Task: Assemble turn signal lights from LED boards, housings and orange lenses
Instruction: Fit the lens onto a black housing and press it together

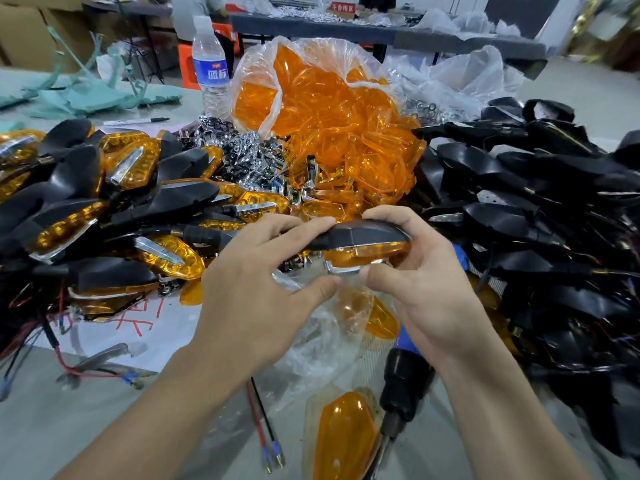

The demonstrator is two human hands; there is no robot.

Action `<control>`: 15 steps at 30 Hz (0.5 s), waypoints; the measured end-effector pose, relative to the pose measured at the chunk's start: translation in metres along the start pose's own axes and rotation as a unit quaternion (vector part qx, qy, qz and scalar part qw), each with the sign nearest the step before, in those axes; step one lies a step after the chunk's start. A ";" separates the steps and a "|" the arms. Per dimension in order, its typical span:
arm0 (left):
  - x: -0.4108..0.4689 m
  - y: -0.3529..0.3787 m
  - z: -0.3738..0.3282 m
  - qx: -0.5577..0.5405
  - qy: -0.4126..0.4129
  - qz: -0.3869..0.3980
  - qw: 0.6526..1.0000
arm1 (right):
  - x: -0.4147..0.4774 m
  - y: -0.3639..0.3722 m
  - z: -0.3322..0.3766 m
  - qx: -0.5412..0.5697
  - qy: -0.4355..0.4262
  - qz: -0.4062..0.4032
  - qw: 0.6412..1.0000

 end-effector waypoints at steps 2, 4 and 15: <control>-0.001 -0.003 -0.003 0.030 0.013 -0.003 0.999 | -0.001 -0.005 0.007 -0.125 -0.028 -0.013 0.992; -0.001 -0.003 -0.005 0.042 0.017 0.001 0.999 | -0.001 -0.004 0.012 -0.248 -0.054 -0.014 0.967; -0.004 -0.019 -0.024 0.155 0.145 -0.143 0.967 | -0.008 -0.005 0.014 -0.277 -0.053 -0.094 0.955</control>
Point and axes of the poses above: each hand's wrist, its own x-axis towards the middle knuckle, its own y-axis out of the palm, z = x × y, the point moved 8 cm from there along x, towards the middle knuckle, and after that the axes turned 2 degrees about y, right-handed, at the moved point
